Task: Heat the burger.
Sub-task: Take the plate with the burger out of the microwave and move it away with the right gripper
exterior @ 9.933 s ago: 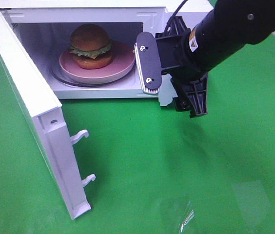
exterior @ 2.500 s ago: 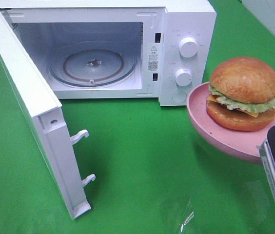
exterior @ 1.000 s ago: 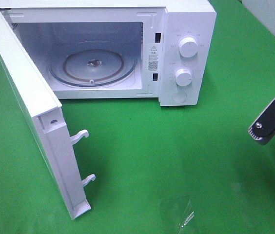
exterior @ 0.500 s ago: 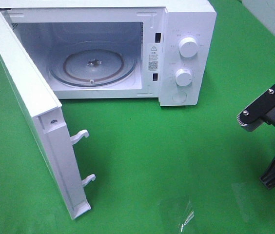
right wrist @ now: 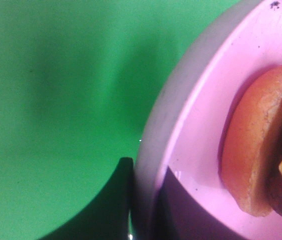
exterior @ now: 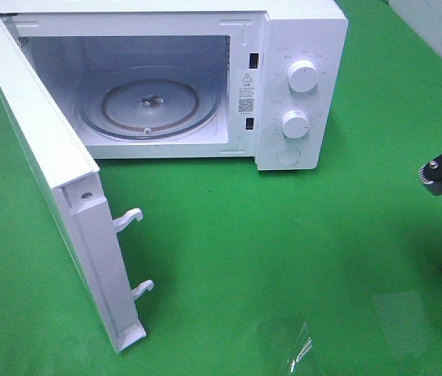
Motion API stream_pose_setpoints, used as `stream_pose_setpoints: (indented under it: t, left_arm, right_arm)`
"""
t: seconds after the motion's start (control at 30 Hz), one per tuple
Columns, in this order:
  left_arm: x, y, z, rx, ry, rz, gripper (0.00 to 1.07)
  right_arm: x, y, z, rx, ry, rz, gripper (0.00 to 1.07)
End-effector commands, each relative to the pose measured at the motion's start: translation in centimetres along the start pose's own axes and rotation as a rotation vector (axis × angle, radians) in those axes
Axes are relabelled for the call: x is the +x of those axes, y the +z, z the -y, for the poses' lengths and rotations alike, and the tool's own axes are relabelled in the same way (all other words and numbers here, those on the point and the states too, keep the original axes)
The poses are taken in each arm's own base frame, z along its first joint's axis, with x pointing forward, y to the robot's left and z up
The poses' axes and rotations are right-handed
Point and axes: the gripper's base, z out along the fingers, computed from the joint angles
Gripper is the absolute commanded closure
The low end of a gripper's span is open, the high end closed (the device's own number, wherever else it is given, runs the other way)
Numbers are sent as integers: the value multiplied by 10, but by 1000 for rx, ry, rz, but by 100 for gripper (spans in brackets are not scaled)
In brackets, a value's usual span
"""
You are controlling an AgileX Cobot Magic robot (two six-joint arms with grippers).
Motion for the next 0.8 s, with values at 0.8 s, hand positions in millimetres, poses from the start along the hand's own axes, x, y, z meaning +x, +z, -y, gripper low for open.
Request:
stream_pose_setpoints:
  t: [0.8]
  left_arm:
    - [1, -1, 0, -4, -1, 20, 9]
  right_arm:
    - [-7, 44, -20, 27, -12, -99, 106]
